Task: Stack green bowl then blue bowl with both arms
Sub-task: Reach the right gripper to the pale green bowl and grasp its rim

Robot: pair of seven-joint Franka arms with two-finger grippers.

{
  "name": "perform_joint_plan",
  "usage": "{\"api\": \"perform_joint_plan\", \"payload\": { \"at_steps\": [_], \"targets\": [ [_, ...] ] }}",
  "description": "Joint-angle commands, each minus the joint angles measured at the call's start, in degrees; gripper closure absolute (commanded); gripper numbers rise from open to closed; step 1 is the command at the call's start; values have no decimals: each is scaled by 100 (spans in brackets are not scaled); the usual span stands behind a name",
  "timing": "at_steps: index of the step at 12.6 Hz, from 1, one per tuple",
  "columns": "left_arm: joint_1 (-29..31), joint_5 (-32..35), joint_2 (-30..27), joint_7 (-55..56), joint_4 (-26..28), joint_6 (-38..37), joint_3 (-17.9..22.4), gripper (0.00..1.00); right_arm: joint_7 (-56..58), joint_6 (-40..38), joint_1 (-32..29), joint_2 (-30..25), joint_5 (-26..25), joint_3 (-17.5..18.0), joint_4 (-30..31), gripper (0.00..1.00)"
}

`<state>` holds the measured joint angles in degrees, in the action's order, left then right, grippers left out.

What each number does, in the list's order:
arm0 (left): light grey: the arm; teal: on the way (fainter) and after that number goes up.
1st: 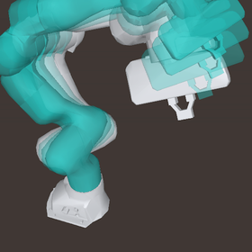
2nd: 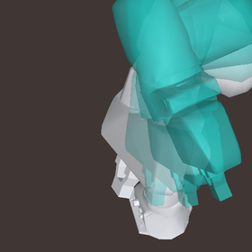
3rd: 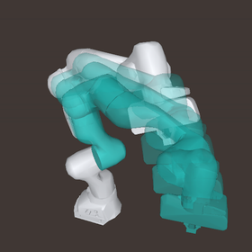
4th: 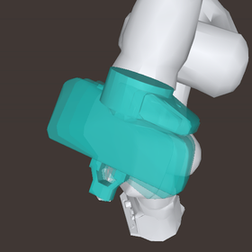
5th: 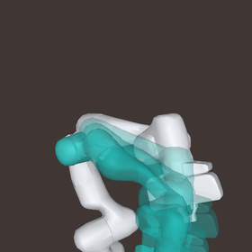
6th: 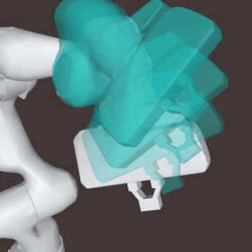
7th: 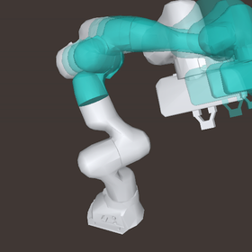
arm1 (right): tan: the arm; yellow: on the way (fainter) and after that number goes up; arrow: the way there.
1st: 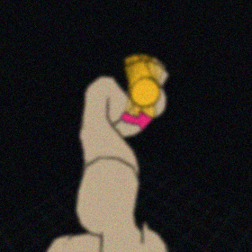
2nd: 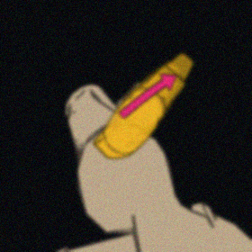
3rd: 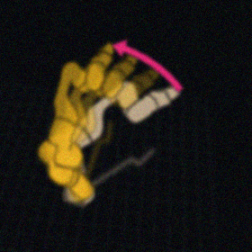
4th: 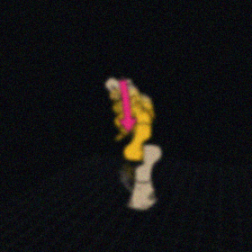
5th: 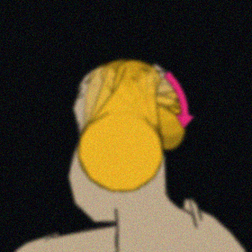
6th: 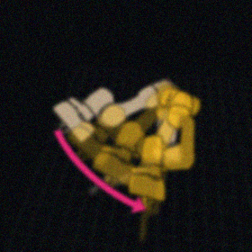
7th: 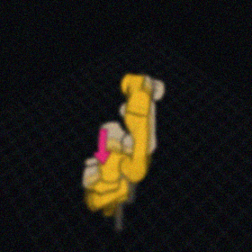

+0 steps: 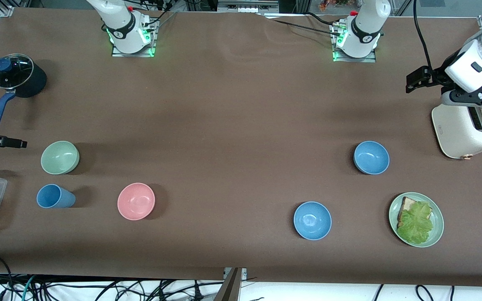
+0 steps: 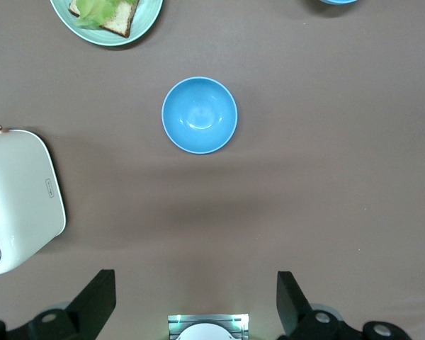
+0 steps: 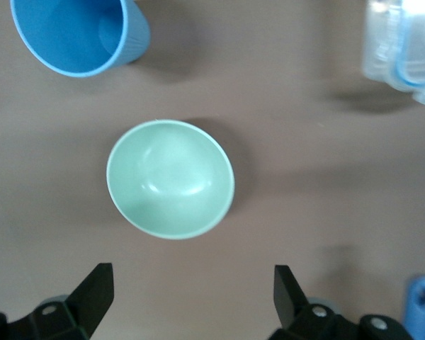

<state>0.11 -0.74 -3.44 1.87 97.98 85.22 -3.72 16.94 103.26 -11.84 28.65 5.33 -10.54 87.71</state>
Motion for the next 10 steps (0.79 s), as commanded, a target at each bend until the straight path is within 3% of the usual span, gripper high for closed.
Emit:
{"api": "perform_joint_plan", "payload": {
  "at_steps": [1, 10],
  "targets": [
    [42, -49, -42, -3, -42, -93, -24, 0, 466, 307, -195, 403, 380, 43, -61, 0],
    [33, -49, -42, -3, -42, -93, -24, 0, 1312, 941, -416, 1080, 723, 69, 53, 0]
  ]
}}
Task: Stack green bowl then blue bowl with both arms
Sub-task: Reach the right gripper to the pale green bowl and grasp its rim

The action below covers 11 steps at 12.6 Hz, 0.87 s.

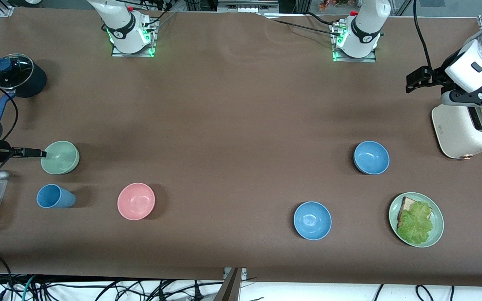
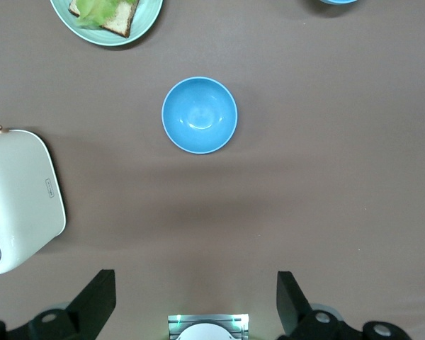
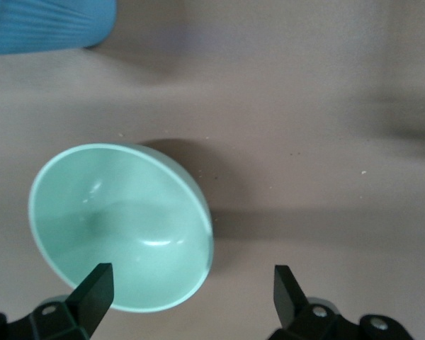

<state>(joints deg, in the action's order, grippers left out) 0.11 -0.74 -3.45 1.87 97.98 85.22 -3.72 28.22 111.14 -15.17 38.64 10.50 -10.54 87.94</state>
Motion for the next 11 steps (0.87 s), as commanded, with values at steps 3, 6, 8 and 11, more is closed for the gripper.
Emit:
{"api": "perform_joint_plan", "payload": {
  "at_steps": [3, 6, 8, 11],
  "targets": [
    [33, -49, -33, -3, -42, -85, -23, 0, 350, 276, -83, 213, 479, 79, 118, 0],
    [42, -49, -33, -3, -42, -93, -23, 0, 386, 347, -74, 258, 479, 105, 136, 2],
    [42, -49, -42, -3, -42, -93, -23, 0, 386, 347, -65, 293, 523, 114, 145, 45],
    [42, -49, -33, -3, -42, -93, -23, 0, 377, 276, -65, 293, 541, 123, 188, 82]
  ]
}}
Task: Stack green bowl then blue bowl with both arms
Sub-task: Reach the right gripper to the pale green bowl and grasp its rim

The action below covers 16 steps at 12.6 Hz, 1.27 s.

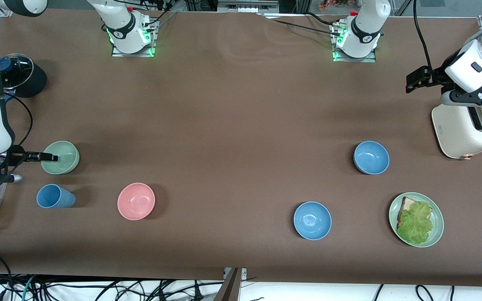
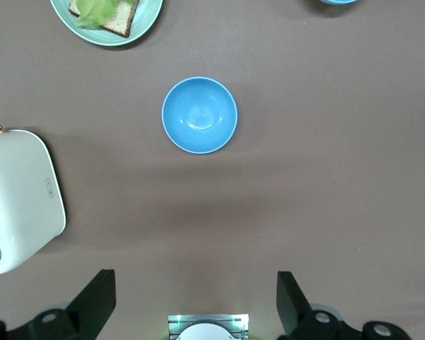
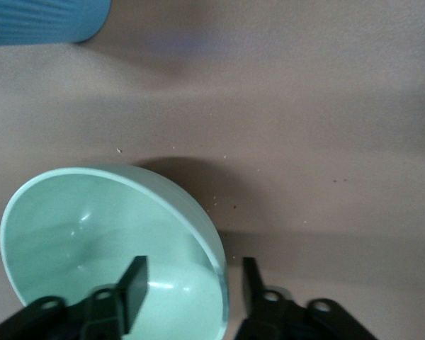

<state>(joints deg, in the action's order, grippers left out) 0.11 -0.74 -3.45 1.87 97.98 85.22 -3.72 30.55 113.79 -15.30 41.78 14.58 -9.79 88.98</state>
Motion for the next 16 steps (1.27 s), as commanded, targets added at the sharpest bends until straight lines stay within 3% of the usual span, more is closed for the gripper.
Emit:
{"api": "perform_joint_plan", "payload": {
  "at_steps": [1, 3, 7, 10, 12, 16],
  "targets": [
    [42, -58, -33, -3, -42, -93, -23, 0, 144, 3, -44, -21, 229, 47, 111, 88],
    [42, -58, -33, -3, -42, -93, -23, 0, 144, -6, -44, -12, 326, 47, 172, 100],
    [42, -58, -33, -3, -33, -93, -23, 0, 127, -198, -35, -64, 413, 162, 138, 100],
    [51, -50, -33, -3, -33, -93, -15, 0, -22, -803, 35, -336, 643, 284, -151, 100],
    [51, -50, -33, -3, -33, -93, -23, 0, -722, -1243, 131, -477, 599, 425, -476, 100],
    [51, -49, -33, -3, -33, -93, -15, 0, -1927, -1491, 1026, -820, 293, 434, -768, 100]
  ]
}}
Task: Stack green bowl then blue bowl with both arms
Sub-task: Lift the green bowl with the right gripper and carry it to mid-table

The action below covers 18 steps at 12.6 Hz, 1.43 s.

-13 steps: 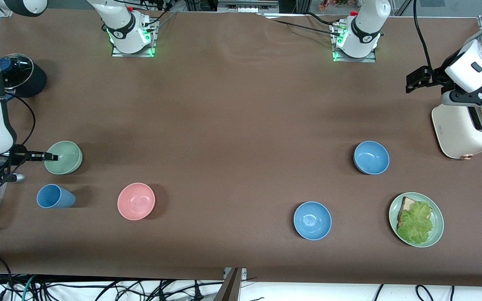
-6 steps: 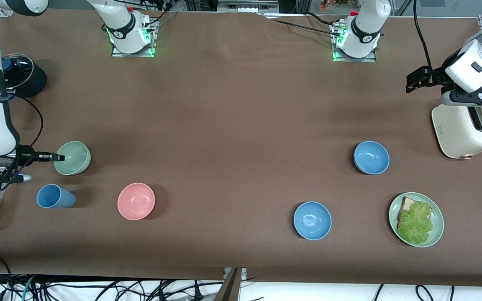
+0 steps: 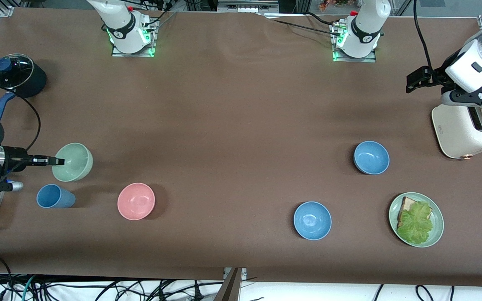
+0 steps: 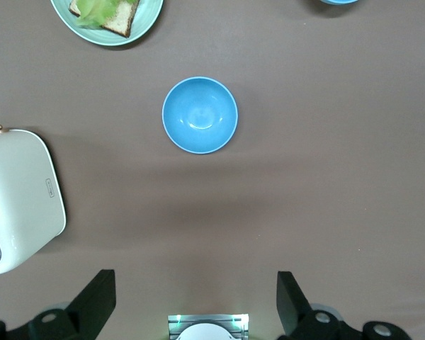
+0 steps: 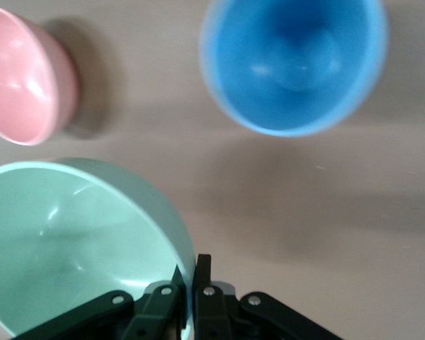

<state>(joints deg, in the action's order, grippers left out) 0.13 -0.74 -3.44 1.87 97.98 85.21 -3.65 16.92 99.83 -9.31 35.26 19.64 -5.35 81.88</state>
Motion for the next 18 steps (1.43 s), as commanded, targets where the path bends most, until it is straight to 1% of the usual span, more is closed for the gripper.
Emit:
{"api": "perform_joint_plan", "payload": {
  "at_steps": [1, 3, 6, 7, 8, 9, 10, 11, 14, 18],
  "targets": [
    [57, -49, -33, -3, -33, -93, -21, 0, -959, -104, 700, -239, -258, -10, -58, 100],
    [57, -49, -33, -3, -33, -93, -30, 0, -1462, -96, 1271, -266, -206, 51, -75, 100],
    [49, -58, -33, -3, -42, -93, -21, 0, -1551, -8, 2054, -126, -188, 349, -286, 100],
    [57, -50, -33, -3, -33, -93, -30, 0, -1708, 140, 2378, -47, -84, 455, -304, 100],
    [57, -58, -33, -3, -33, -93, -21, 0, -2449, 368, 2669, -11, 74, 456, -295, 100],
    [57, -58, -33, -3, -33, -93, -21, 0, -3136, 535, 2924, 76, 101, 473, -304, 100],
    [49, -50, -33, -3, -33, -93, -21, 0, -3482, 720, 3196, 112, 102, 473, -304, 100],
    [49, -58, -33, -3, -33, -93, -30, 0, -3659, 904, 3408, 173, 110, 473, -304, 100],
    [49, -49, -42, -3, -42, -93, -30, 0, -4520, 1467, 4032, 366, 356, 473, -304, 100],
    [49, -49, -42, -3, -33, -93, -30, 0, -5365, 2048, 4665, 621, 524, 473, -304, 100]
  ]
}}
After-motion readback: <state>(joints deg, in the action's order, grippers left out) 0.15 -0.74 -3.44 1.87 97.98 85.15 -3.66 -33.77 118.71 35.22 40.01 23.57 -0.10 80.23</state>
